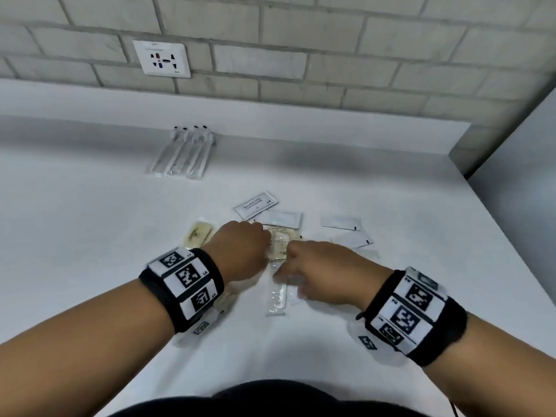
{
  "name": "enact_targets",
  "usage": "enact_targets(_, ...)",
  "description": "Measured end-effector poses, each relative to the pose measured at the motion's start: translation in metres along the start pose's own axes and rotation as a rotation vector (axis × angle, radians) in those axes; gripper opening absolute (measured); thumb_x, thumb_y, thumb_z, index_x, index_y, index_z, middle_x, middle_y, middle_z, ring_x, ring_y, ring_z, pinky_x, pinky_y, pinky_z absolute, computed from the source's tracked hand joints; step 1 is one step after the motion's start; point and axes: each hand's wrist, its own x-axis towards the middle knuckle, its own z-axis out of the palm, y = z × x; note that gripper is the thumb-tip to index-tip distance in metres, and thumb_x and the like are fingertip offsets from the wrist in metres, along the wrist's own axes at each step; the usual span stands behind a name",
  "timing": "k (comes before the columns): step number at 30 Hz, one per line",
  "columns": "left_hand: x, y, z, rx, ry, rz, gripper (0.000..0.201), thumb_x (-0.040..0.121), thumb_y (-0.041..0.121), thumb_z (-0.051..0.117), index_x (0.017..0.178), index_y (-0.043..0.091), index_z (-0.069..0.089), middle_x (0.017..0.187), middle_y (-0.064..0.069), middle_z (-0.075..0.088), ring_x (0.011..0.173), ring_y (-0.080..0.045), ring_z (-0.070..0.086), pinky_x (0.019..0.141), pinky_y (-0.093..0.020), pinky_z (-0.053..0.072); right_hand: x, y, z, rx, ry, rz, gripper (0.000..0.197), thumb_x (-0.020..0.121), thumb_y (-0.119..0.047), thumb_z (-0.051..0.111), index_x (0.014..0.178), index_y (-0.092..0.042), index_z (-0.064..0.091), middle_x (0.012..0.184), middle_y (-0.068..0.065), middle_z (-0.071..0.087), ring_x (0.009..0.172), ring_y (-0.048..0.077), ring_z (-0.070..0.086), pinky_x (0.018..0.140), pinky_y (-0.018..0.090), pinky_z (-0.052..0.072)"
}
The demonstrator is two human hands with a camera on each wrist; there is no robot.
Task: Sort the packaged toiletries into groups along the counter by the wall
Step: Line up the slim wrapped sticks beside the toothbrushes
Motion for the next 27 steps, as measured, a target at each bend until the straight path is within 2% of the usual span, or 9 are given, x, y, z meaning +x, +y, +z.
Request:
enact_targets(2,-0.005,0.001,-0.002,0.041,-0.008,-0.013,0.026,0.093,0.030,0.043,0.111,0.016,0.054,0.107,-0.004,0.060,0.097,-0.027,0.062,0.070,-0.031,0.037,0.004,-0.007,0.015,-0.194,0.016,-0.127,0.040,0.071,-0.011,0.071,0.106,-0.029,0.069,0.096,0.005,0.058,0.078,0.026,0.058,0.056,0.029,0.038)
enact_targets(6,-0.019,-0.004,0.003,-0.009,-0.035,-0.079,0.027,0.088,0.015,0.043,0.114,0.014,0.050,0.102,-0.004,0.059,0.093,-0.028,0.061,0.063,-0.031,0.035,0.010,-0.010,0.027,-0.387,0.131,-0.115,0.025,0.045,-0.014,0.080,0.064,-0.021,0.066,0.073,0.003,0.057,0.059,0.024,0.057,0.050,0.028,0.030)
enact_targets(11,-0.033,-0.018,0.004,-0.312,0.101,-0.271,0.032,0.090,0.012,0.042,0.121,0.010,0.048,0.108,-0.011,0.060,0.094,-0.033,0.059,0.072,-0.035,0.043,0.004,0.004,0.028,-0.369,0.275,-0.243,0.026,0.051,-0.010,0.074,0.070,-0.024,0.065,0.079,0.000,0.060,0.070,0.025,0.057,0.057,0.033,0.040)
enact_targets(14,-0.039,-0.022,0.002,-0.453,0.170,-0.454,0.032,0.097,0.037,0.040,0.116,0.013,0.049,0.105,-0.008,0.062,0.093,-0.030,0.058,0.072,-0.034,0.041,0.004,0.021,0.020,-0.256,0.365,-0.249,0.027,0.062,-0.010,0.073,0.081,-0.026,0.064,0.085,-0.003,0.063,0.079,0.024,0.059,0.071,0.038,0.046)
enact_targets(17,-0.037,-0.023,-0.004,-0.482,0.161,-0.557,0.049,0.087,0.065,0.045,0.094,0.017,0.047,0.085,0.001,0.057,0.078,-0.023,0.056,0.064,-0.033,0.038,-0.001,0.036,-0.003,-0.080,0.453,-0.145,0.026,0.072,-0.014,0.074,0.078,-0.027,0.052,0.073,-0.006,0.056,0.070,0.024,0.057,0.070,0.034,0.044)
enact_targets(20,-0.033,-0.021,-0.008,-0.468,0.141,-0.592,0.042,0.089,0.058,0.050,0.078,0.017,0.043,0.072,0.003,0.051,0.073,-0.022,0.051,0.060,-0.031,0.034,-0.005,0.067,-0.027,0.120,0.359,0.159,0.008,0.093,-0.026,0.055,0.098,-0.021,0.052,0.088,-0.002,0.055,0.075,0.021,0.052,0.063,0.030,0.035)
enact_targets(22,-0.031,-0.022,-0.008,-0.487,0.090,-0.580,0.039,0.090,0.051,0.052,0.071,0.019,0.042,0.069,0.003,0.050,0.072,-0.022,0.051,0.059,-0.030,0.033,-0.007,0.092,-0.032,0.228,0.298,0.419,0.022,0.097,-0.037,0.046,0.101,-0.016,0.052,0.093,0.003,0.061,0.075,0.021,0.053,0.061,0.030,0.034)
enact_targets(24,-0.031,-0.023,-0.008,-0.518,0.019,-0.520,0.036,0.089,0.050,0.055,0.072,0.019,0.046,0.070,0.004,0.053,0.070,-0.018,0.050,0.058,-0.029,0.034,-0.005,0.112,-0.028,0.296,0.212,0.556,0.040,0.089,-0.054,0.052,0.098,-0.015,0.052,0.094,0.003,0.060,0.081,0.022,0.058,0.061,0.030,0.037)
enact_targets(27,-0.035,-0.024,-0.009,-0.471,-0.085,-0.404,0.028,0.088,0.047,0.057,0.078,0.021,0.053,0.074,0.006,0.056,0.074,-0.018,0.053,0.065,-0.029,0.039,0.004,0.121,-0.014,0.236,0.051,0.583,0.057,0.071,-0.063,0.067,0.094,-0.013,0.052,0.095,0.001,0.057,0.085,0.020,0.058,0.064,0.031,0.041)
